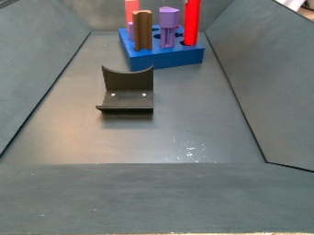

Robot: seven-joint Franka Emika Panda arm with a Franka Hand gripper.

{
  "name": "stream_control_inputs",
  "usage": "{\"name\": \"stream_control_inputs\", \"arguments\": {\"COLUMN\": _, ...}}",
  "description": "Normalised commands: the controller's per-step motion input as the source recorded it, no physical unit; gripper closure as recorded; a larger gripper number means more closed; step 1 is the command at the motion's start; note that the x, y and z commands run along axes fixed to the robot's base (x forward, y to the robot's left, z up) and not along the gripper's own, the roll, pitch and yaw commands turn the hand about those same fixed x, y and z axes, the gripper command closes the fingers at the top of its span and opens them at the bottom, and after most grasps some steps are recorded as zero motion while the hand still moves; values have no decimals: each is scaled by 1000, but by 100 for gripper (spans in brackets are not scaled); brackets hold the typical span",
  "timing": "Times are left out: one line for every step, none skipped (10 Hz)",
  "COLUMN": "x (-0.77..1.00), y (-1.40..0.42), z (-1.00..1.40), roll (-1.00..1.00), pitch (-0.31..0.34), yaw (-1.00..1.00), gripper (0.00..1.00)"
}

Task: Pick up the hexagon object. Move up. Move to above the board. Insert the hexagon object.
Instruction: Insert the hexagon object.

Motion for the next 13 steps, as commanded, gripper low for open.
{"name": "stream_control_inputs", "arguments": {"x": 520, "y": 0, "z": -286, "roll": 4, "pitch": 96, "yaw": 351, "gripper": 100}}
{"name": "stream_control_inputs", "arguments": {"x": 674, "y": 0, "z": -269, "roll": 74, "pitch": 133, "yaw": 331, "gripper": 100}}
{"name": "stream_control_inputs", "arguments": {"x": 594, "y": 0, "z": -300, "roll": 100, "pitch": 113, "yaw": 157, "gripper": 100}}
{"name": "stream_control_inputs", "arguments": {"x": 611, "y": 0, "z": -303, "roll": 91, "pitch": 117, "yaw": 37, "gripper": 100}}
{"name": "stream_control_inputs", "arguments": {"x": 569, "y": 0, "z": -306, "roll": 84, "pitch": 117, "yaw": -29, "gripper": 100}}
{"name": "stream_control_inputs", "arguments": {"x": 500, "y": 0, "z": -386, "roll": 69, "pitch": 90, "yaw": -143, "gripper": 100}}
{"name": "stream_control_inputs", "arguments": {"x": 420, "y": 0, "z": -491, "roll": 14, "pitch": 44, "yaw": -146, "gripper": 100}}
{"name": "stream_control_inputs", "arguments": {"x": 317, "y": -17, "z": -886, "roll": 0, "pitch": 0, "yaw": -149, "gripper": 100}}
{"name": "stream_control_inputs", "arguments": {"x": 223, "y": -77, "z": -1000, "roll": 0, "pitch": -19, "yaw": -174, "gripper": 100}}
{"name": "stream_control_inputs", "arguments": {"x": 180, "y": -97, "z": -1000, "roll": 0, "pitch": -23, "yaw": -180, "gripper": 100}}
{"name": "stream_control_inputs", "arguments": {"x": 166, "y": -89, "z": -1000, "roll": 0, "pitch": -27, "yaw": -174, "gripper": 100}}
{"name": "stream_control_inputs", "arguments": {"x": 171, "y": -86, "z": -1000, "roll": 0, "pitch": -27, "yaw": -166, "gripper": 100}}
{"name": "stream_control_inputs", "arguments": {"x": 114, "y": -106, "z": -1000, "roll": 0, "pitch": -43, "yaw": -123, "gripper": 100}}
